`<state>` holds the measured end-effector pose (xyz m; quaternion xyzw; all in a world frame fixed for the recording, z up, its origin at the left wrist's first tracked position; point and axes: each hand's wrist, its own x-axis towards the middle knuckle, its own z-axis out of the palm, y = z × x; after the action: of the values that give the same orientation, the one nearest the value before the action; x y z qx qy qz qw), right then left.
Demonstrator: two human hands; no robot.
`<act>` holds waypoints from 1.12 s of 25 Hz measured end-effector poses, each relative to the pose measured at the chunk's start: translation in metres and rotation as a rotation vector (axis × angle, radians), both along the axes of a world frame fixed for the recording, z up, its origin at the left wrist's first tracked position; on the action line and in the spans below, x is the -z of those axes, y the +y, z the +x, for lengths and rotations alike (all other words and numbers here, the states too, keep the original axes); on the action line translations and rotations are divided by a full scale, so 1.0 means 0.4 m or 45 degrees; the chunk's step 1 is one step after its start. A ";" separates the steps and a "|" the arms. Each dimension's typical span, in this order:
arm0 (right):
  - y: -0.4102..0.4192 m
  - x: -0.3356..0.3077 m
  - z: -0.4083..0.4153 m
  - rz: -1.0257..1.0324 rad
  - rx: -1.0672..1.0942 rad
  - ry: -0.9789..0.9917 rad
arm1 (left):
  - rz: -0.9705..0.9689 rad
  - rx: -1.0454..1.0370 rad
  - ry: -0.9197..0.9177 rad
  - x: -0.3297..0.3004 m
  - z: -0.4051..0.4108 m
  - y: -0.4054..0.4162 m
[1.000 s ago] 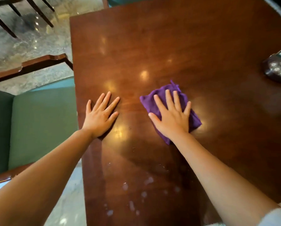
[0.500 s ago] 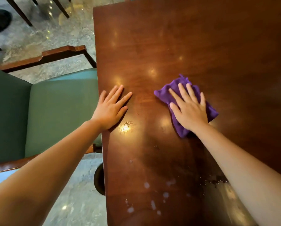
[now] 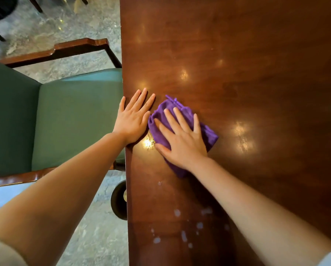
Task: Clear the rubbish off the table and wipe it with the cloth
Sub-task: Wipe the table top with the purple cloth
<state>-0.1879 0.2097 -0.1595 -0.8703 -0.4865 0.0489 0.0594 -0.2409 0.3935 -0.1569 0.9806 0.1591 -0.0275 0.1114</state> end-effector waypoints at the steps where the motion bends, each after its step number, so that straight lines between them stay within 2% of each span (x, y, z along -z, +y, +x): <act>1: -0.007 -0.002 -0.027 0.010 -0.027 0.011 | 0.003 0.012 0.003 0.000 0.000 0.003; 5: -0.040 -0.011 -0.138 0.098 -0.221 0.101 | 0.030 0.007 0.005 0.001 0.003 0.003; 8: -0.053 -0.013 -0.206 0.077 -0.540 0.168 | 0.052 0.010 0.025 0.001 0.004 -0.001; 11: -0.072 -0.022 -0.201 0.031 -0.860 0.248 | 0.078 0.019 0.038 0.004 0.004 0.000; 13: -0.083 -0.029 -0.152 0.027 -0.914 0.296 | 0.107 0.014 0.044 0.009 0.006 -0.003; 15: -0.107 -0.030 -0.078 0.021 -0.792 0.300 | 0.112 0.001 0.043 0.013 0.007 -0.011; 18: -0.175 -0.031 0.067 -0.031 -0.462 0.183 | 0.086 -0.029 0.035 0.012 0.008 -0.020; 23: -0.410 -0.031 0.272 -0.089 0.023 0.148 | 0.085 -0.078 0.000 0.010 -0.013 -0.056; 28: -0.641 -0.025 0.201 -0.140 0.502 0.071 | 0.087 0.012 0.007 0.012 -0.068 -0.093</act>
<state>-0.1074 -0.0467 -0.1497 -0.9489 -0.3014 0.0869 0.0338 -0.2682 0.3561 -0.1617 0.9845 0.1556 -0.0253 0.0772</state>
